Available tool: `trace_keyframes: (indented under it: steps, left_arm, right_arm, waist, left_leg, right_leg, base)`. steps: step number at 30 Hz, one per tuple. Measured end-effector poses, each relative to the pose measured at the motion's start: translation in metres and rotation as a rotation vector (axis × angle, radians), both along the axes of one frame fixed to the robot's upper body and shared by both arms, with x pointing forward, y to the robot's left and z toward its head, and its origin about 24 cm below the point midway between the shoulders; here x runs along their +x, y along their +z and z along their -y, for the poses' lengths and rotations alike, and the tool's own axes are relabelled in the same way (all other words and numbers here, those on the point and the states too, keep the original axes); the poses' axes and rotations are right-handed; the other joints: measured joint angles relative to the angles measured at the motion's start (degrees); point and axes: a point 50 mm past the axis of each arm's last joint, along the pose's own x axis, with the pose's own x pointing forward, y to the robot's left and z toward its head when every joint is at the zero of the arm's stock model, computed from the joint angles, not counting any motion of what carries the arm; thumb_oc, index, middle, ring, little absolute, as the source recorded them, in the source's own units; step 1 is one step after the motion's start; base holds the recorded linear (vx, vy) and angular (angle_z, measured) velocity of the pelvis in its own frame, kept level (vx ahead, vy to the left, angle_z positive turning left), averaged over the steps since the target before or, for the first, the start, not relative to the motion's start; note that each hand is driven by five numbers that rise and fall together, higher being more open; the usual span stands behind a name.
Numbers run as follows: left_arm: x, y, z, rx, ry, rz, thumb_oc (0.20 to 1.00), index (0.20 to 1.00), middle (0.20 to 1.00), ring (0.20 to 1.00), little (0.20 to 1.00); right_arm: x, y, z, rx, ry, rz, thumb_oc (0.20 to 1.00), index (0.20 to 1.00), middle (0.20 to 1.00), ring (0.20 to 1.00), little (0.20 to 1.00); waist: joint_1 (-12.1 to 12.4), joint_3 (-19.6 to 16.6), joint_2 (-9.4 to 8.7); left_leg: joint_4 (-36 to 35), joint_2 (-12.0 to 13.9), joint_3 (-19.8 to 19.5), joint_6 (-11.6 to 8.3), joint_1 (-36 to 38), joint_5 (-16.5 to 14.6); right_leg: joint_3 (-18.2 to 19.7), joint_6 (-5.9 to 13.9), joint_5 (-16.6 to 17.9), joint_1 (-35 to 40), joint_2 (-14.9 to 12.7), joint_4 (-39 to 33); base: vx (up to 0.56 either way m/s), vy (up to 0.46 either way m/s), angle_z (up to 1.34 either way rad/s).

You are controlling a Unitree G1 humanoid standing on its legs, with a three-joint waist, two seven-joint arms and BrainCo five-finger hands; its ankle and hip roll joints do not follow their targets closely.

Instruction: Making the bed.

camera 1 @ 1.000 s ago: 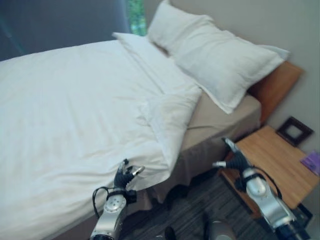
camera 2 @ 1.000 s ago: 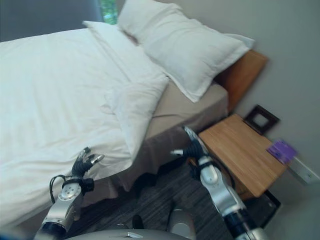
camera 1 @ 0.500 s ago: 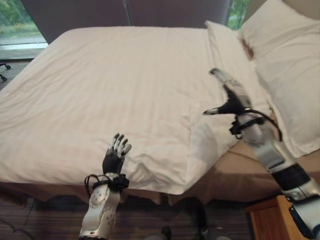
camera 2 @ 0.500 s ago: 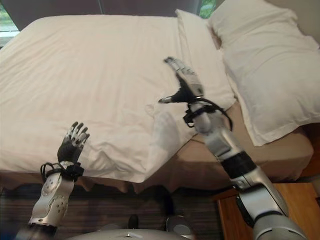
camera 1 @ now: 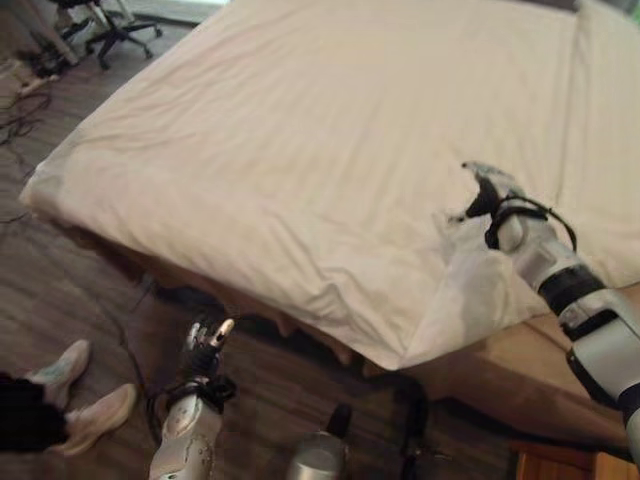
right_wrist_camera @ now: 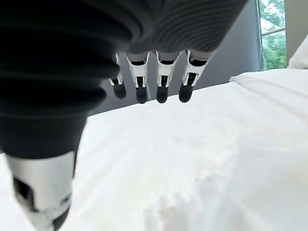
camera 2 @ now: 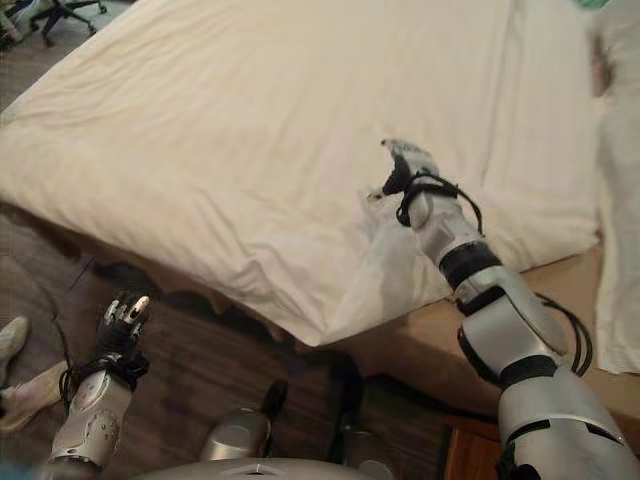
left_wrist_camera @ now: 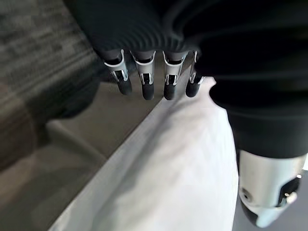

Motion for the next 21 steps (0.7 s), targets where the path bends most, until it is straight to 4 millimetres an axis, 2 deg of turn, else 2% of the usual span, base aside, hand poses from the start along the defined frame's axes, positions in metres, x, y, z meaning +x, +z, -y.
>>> trace_keyframes:
  steps: [1, 2, 7, 8, 9, 10, 11, 17, 19, 21]
  left_arm:
    - [0.003, 0.004, -0.001, 0.018, -0.014, 0.013, 1.000, 1.000, 1.000, 1.000, 1.000]
    - [0.013, 0.013, -0.001, 0.029, -0.020, 0.052, 1.000, 1.000, 1.000, 1.000, 1.000]
    - [0.026, 0.023, 0.002, 0.005, -0.025, 0.108, 1.000, 1.000, 1.000, 1.000, 1.000]
    - [0.031, 0.024, 0.006, 0.000, -0.044, 0.111, 1.000, 1.000, 1.000, 1.000, 1.000]
    - [0.032, 0.024, 0.008, -0.001, -0.049, 0.113, 1.000, 1.000, 1.000, 1.000, 1.000]
    - [0.033, 0.024, 0.008, -0.002, -0.053, 0.115, 1.000, 1.000, 1.000, 1.000, 1.000]
    - [0.035, 0.026, 0.009, 0.000, -0.059, 0.120, 1.000, 1.000, 1.000, 1.000, 1.000]
    - [0.045, 0.031, 0.019, -0.003, -0.101, 0.145, 1.000, 1.000, 1.000, 1.000, 1.000]
    - [0.044, 0.029, 0.022, -0.011, -0.101, 0.139, 1.000, 1.000, 1.000, 1.000, 1.000]
    - [0.045, 0.028, 0.027, -0.032, -0.102, 0.142, 1.000, 1.000, 1.000, 1.000, 1.000]
  right_arm:
    - [0.002, 0.008, 0.002, -0.021, -0.013, 0.016, 1.000, 1.000, 1.000, 1.000, 1.000]
    - [0.004, 0.027, 0.010, -0.036, -0.044, 0.056, 1.000, 1.000, 1.000, 1.000, 1.000]
    - [0.004, 0.020, 0.031, -0.019, -0.139, 0.042, 1.000, 1.000, 1.000, 1.000, 1.000]
    - [0.002, 0.012, 0.043, -0.013, -0.193, 0.011, 0.523, 0.523, 0.523, 0.523, 0.523]
    - [0.002, 0.012, 0.045, -0.009, -0.202, 0.009, 0.373, 0.373, 0.373, 0.373, 0.373]
    - [0.002, 0.012, 0.047, -0.008, -0.207, 0.007, 0.373, 0.373, 0.373, 0.373, 0.373]
    - [0.002, 0.015, 0.048, -0.011, -0.205, 0.016, 0.200, 0.200, 0.200, 0.200, 0.200]
    - [0.004, 0.027, 0.043, 0.038, -0.177, 0.043, 0.200, 0.200, 0.200, 0.200, 0.200]
    - [0.002, 0.022, 0.033, 0.094, -0.128, 0.054, 0.200, 0.200, 0.200, 0.200, 0.200]
    - [-0.006, 0.015, 0.020, 0.188, -0.054, 0.094, 0.200, 0.200, 0.200, 0.200, 0.200]
  waist:
    - [-0.1, 0.3, 0.03]
    - [-0.3, 2.1, 0.36]
    - [-1.2, 3.2, 0.76]
    - [-1.4, 3.9, 1.75]
    - [-1.6, 4.2, 2.24]
    - [-1.8, 4.5, 2.67]
    - [-2.3, 4.7, 3.22]
    - [-3.7, 4.9, 3.37]
    - [-4.5, 4.9, 3.28]
    - [-6.5, 5.0, 3.00]
  left_leg:
    - [0.5, -0.2, 0.1, -0.04, -1.7, 0.0]
    - [1.1, -0.6, 0.2, -0.15, -3.8, 0.4]
    - [2.2, -1.1, 1.0, -0.05, -8.1, 0.5]
    - [2.7, -1.4, 1.3, -0.04, -9.5, 0.6]
    - [2.7, -1.5, 1.5, -0.03, -9.7, 0.6]
    - [2.7, -1.6, 1.8, -0.01, -9.7, 0.6]
    - [2.7, -1.6, 2.4, 0.00, -9.9, 0.6]
    - [2.5, -2.1, 3.9, 0.31, -8.2, 0.6]
    - [2.3, -2.2, 4.6, 0.55, -7.1, 0.6]
    - [1.5, -2.4, 5.8, 0.95, -4.6, 0.6]
  right_leg:
    - [0.2, -0.01, 0.4, -1.5, -0.1, 0.0]
    - [0.4, -0.07, 1.2, -3.4, -0.4, 0.0]
    - [1.4, -0.09, 1.8, -7.6, -0.6, 0.1]
    - [1.7, 0.07, 2.6, -8.9, -0.9, 0.1]
    - [1.9, 0.05, 2.7, -9.1, -0.9, 0.1]
    - [2.2, 0.01, 2.8, -9.3, -1.0, 0.1]
    - [2.8, 0.03, 2.8, -10.1, -1.0, 0.9]
    - [4.8, 0.46, 2.5, -9.8, -1.0, 1.9]
    - [5.3, 0.62, 2.4, -9.3, -1.4, 2.4]
    - [6.7, 0.81, 2.5, -7.6, -1.1, 2.4]
  base:
    - [-0.10, 0.015, -0.02]
    - [-0.09, 0.005, -0.04]
    - [-0.07, -0.003, -0.08]
    - [-0.07, 0.037, -0.11]
    - [-0.07, 0.047, -0.12]
    - [-0.05, 0.061, -0.19]
    - [-0.05, 0.065, -0.15]
    - [-0.01, 0.084, -0.13]
    - [0.02, 0.089, -0.17]
    - [0.06, 0.097, -0.33]
